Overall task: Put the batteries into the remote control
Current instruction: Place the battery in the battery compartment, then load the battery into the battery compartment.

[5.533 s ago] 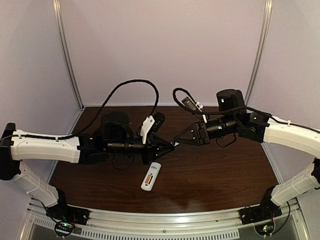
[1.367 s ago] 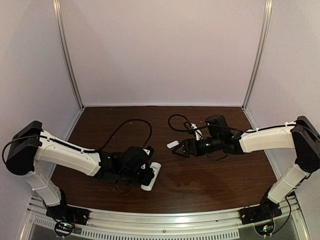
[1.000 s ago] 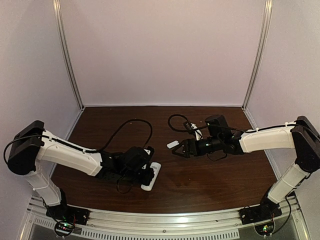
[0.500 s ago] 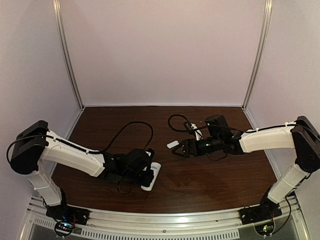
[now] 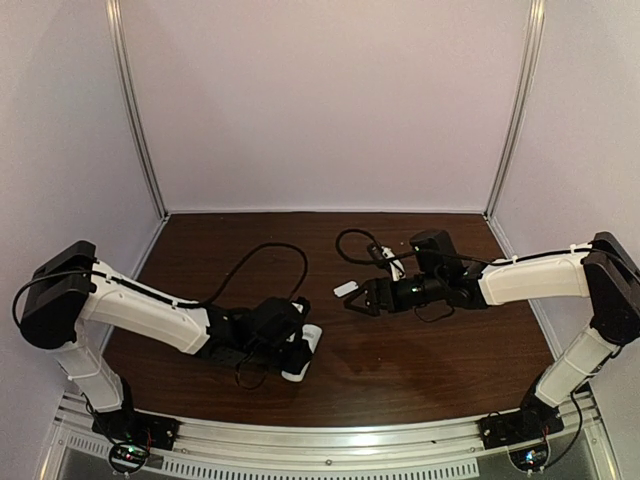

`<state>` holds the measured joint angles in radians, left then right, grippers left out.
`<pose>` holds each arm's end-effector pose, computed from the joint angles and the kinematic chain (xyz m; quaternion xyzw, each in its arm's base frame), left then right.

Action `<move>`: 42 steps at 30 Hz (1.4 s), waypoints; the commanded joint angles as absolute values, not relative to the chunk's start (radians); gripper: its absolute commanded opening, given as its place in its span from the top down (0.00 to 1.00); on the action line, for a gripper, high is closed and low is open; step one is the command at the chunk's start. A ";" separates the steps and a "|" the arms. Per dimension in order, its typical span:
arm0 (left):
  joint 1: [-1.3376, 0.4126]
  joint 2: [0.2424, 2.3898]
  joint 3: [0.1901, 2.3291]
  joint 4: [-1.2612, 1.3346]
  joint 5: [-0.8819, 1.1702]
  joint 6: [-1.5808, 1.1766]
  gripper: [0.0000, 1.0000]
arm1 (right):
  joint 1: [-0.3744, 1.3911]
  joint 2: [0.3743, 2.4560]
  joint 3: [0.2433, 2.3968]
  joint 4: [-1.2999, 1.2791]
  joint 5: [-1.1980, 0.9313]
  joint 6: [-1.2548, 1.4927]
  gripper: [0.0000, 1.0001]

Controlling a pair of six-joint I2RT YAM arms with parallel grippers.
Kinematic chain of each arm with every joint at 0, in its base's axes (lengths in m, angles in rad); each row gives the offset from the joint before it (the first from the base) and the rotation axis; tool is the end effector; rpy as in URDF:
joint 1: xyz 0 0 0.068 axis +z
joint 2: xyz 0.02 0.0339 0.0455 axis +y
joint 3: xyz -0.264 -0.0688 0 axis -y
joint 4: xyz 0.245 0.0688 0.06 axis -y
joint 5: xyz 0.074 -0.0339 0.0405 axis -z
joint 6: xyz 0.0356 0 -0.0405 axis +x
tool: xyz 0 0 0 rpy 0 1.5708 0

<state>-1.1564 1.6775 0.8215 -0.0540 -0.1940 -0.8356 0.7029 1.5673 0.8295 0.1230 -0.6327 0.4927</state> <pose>0.1355 -0.2910 0.1443 0.1193 0.9344 -0.2212 0.2524 0.2341 0.2259 0.1979 -0.2308 0.8242 0.4744 0.2059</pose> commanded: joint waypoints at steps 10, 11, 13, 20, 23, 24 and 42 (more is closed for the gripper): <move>-1.160 1.554 0.845 -0.138 -0.266 -0.832 0.65 | 0.713 1.587 0.864 0.125 -0.659 0.469 0.13; -1.160 1.540 0.843 -0.143 -0.271 -0.832 0.65 | 0.715 1.590 0.867 0.126 -0.665 0.469 0.16; -1.160 1.505 0.832 -0.151 -0.285 -0.829 0.65 | 0.721 1.596 0.869 0.135 -0.675 0.471 0.23; -1.158 1.293 0.640 -0.112 -0.312 -0.863 0.50 | 0.775 1.668 0.941 0.108 -0.710 0.442 0.45; -1.158 1.206 0.507 -0.036 -0.273 -0.887 0.50 | 0.807 1.724 1.009 0.056 -0.730 0.403 0.55; -1.158 1.184 0.476 -0.021 -0.271 -0.907 0.50 | 0.818 1.744 1.035 0.031 -0.731 0.384 0.57; -1.154 1.330 0.388 0.227 -0.130 -1.027 0.50 | 0.947 1.978 1.305 -0.288 -0.622 0.147 0.73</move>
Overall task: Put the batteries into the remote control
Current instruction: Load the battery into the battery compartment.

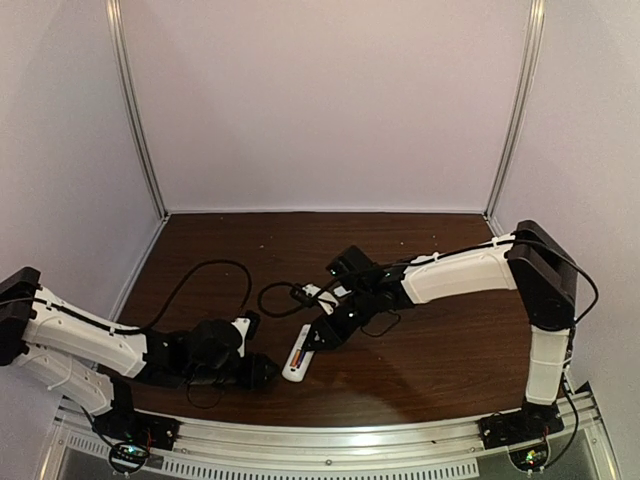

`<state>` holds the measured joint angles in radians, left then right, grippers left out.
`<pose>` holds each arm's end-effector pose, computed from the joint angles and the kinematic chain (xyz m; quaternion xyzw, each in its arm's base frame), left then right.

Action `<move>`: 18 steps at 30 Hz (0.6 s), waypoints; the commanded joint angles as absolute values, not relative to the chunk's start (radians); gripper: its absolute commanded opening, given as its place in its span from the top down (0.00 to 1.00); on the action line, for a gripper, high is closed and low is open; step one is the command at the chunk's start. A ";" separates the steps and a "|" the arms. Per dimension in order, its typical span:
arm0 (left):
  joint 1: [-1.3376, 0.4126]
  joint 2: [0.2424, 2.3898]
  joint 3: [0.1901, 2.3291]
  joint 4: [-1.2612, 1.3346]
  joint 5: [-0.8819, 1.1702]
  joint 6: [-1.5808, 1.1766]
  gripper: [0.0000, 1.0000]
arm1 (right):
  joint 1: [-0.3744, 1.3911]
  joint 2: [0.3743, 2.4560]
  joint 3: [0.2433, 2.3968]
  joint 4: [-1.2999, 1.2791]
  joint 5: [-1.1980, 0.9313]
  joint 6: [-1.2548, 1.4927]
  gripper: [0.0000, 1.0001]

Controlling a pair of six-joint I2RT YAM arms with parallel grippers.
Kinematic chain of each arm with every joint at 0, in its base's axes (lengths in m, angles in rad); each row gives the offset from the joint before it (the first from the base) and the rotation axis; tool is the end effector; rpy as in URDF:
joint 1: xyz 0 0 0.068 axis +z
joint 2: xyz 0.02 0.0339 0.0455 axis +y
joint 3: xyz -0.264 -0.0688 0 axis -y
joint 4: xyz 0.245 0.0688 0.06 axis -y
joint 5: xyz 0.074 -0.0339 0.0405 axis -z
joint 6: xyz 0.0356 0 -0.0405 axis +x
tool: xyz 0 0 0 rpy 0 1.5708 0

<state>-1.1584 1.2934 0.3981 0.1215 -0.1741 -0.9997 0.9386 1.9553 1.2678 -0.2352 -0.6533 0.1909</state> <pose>0.0961 -0.2043 0.1375 0.0392 0.9179 -0.3029 0.2532 0.2237 0.3421 0.1676 -0.4230 0.7985 0.4183 0.0919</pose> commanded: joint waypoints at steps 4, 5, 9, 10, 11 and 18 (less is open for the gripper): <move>-1.153 1.364 0.398 0.252 -0.119 -1.032 0.51 | 0.949 1.997 1.321 -0.297 -0.601 0.139 0.74; -1.154 1.371 0.400 0.251 -0.117 -1.032 0.51 | 0.948 2.001 1.325 -0.296 -0.601 0.138 0.74; -1.153 1.383 0.403 0.247 -0.116 -1.036 0.51 | 0.950 2.010 1.337 -0.297 -0.600 0.135 0.75; -1.154 1.382 0.401 0.247 -0.118 -1.037 0.51 | 0.951 2.011 1.341 -0.298 -0.600 0.135 0.75; -1.152 1.384 0.401 0.248 -0.119 -1.039 0.51 | 0.951 2.013 1.344 -0.299 -0.601 0.135 0.75; -1.137 1.393 0.416 0.230 -0.111 -1.037 0.52 | 0.954 2.019 1.366 -0.311 -0.603 0.127 0.76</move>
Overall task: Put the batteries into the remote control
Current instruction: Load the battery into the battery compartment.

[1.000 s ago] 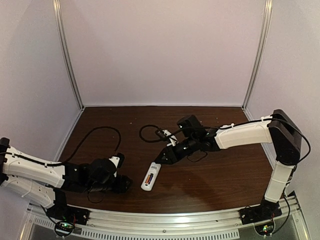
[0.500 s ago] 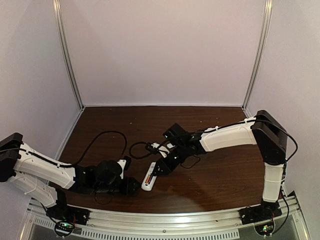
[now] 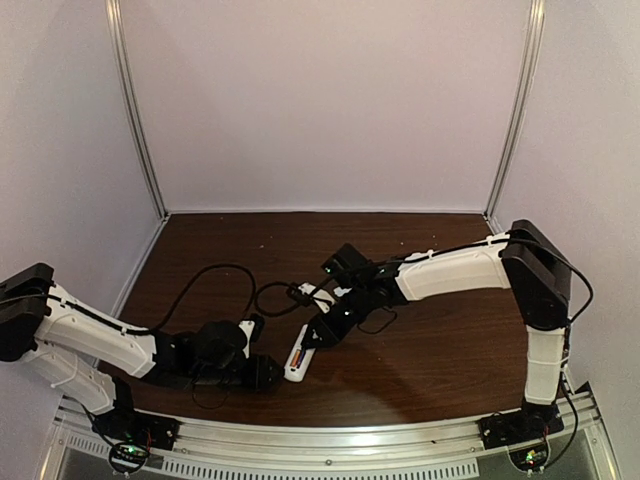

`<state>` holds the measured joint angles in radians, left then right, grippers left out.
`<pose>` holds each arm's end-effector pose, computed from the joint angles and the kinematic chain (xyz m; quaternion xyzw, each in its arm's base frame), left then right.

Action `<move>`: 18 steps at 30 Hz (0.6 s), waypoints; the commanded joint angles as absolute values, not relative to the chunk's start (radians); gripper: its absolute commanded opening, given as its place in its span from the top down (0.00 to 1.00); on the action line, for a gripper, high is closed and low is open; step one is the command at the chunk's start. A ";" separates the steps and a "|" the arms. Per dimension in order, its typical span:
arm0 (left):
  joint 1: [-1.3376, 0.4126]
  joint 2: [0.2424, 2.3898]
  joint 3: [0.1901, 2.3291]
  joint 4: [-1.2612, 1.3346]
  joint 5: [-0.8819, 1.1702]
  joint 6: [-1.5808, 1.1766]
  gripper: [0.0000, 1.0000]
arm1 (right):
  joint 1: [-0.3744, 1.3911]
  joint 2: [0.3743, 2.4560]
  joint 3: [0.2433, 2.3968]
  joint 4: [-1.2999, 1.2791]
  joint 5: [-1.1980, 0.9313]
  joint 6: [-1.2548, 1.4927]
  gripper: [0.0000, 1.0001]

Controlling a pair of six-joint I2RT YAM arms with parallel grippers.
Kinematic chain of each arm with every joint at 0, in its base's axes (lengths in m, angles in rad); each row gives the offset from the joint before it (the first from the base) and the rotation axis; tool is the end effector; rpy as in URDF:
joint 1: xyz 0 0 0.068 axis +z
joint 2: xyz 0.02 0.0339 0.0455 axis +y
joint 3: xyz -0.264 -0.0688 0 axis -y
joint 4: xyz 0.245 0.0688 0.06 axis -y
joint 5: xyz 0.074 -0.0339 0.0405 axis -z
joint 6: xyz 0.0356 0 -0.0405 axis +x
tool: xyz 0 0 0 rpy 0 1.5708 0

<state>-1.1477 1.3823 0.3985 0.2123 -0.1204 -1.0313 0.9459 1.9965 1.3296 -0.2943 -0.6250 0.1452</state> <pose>0.1002 -0.2121 0.1258 0.0301 0.9193 -0.3186 0.2289 0.2274 0.3508 0.1652 -0.4387 0.8000 0.3989 0.0919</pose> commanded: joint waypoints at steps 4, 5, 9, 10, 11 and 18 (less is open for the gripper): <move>-1.138 1.387 0.406 0.232 -0.113 -1.047 0.52 | 0.953 2.021 1.369 -0.316 -0.603 0.119 0.76; -1.138 1.384 0.404 0.230 -0.113 -1.048 0.52 | 0.954 2.021 1.371 -0.317 -0.603 0.116 0.76; -1.138 1.383 0.404 0.229 -0.114 -1.049 0.52 | 0.954 2.026 1.377 -0.320 -0.607 0.111 0.76; -1.137 1.384 0.405 0.229 -0.114 -1.048 0.52 | 0.954 2.028 1.380 -0.323 -0.607 0.110 0.76; -1.138 1.384 0.405 0.231 -0.114 -1.047 0.52 | 0.954 2.029 1.381 -0.325 -0.606 0.108 0.76; -1.138 1.400 0.407 0.240 -0.109 -1.045 0.52 | 0.954 2.034 1.391 -0.350 -0.594 0.092 0.76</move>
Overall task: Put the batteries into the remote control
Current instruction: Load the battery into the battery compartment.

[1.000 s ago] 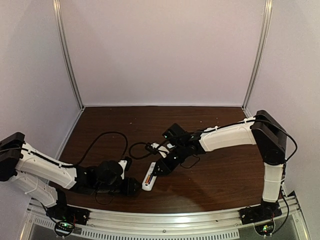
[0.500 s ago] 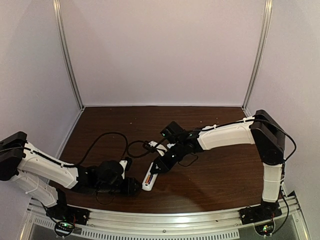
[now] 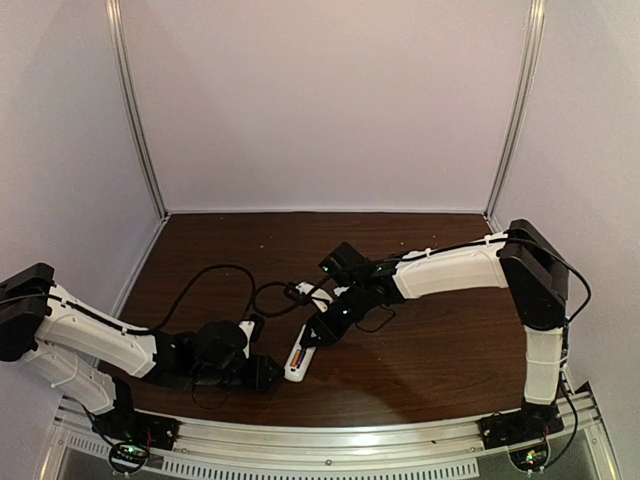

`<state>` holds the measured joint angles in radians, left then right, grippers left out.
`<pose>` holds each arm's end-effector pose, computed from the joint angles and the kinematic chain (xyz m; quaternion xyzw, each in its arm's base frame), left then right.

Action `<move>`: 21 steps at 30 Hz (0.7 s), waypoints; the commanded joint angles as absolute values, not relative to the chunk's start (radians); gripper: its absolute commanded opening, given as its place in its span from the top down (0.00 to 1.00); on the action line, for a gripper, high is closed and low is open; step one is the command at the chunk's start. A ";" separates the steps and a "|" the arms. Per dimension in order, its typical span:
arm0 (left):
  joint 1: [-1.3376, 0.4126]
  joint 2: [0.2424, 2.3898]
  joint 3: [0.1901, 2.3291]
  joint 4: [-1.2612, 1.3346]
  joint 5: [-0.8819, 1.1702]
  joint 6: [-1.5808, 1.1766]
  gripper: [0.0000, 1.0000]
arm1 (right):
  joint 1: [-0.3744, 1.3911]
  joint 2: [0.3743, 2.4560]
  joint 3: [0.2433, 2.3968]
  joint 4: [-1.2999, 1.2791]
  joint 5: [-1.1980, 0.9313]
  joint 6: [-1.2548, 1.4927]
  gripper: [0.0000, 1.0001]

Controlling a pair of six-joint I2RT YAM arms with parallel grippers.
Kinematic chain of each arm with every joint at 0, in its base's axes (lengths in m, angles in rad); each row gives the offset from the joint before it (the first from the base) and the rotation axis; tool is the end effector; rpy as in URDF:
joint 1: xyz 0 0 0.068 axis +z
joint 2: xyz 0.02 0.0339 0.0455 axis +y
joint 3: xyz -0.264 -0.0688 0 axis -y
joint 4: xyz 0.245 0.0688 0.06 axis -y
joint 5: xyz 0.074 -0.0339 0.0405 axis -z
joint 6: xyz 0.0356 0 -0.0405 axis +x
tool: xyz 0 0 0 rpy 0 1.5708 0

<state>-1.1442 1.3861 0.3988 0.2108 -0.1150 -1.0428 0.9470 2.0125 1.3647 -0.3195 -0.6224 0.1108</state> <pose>0.1008 -0.2119 0.1250 0.0245 0.9206 -0.3186 0.2245 0.2301 0.3553 0.1674 -0.4522 0.7937 0.3952 0.0967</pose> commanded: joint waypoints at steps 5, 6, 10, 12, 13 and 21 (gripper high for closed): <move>-1.138 1.406 0.412 0.241 -0.105 -1.042 0.52 | 0.956 2.031 1.397 -0.361 -0.587 0.087 0.75; -1.137 1.406 0.411 0.241 -0.105 -1.042 0.52 | 0.956 2.031 1.397 -0.363 -0.586 0.084 0.75; -1.136 1.404 0.410 0.239 -0.106 -1.042 0.52 | 0.956 2.031 1.399 -0.370 -0.587 0.077 0.74; -1.137 1.407 0.410 0.239 -0.106 -1.040 0.52 | 0.956 2.033 1.403 -0.372 -0.589 0.076 0.74; -1.137 1.407 0.411 0.239 -0.105 -1.041 0.53 | 0.957 2.035 1.404 -0.375 -0.590 0.074 0.74; -1.137 1.410 0.411 0.241 -0.102 -1.042 0.53 | 0.959 2.037 1.412 -0.393 -0.580 0.059 0.73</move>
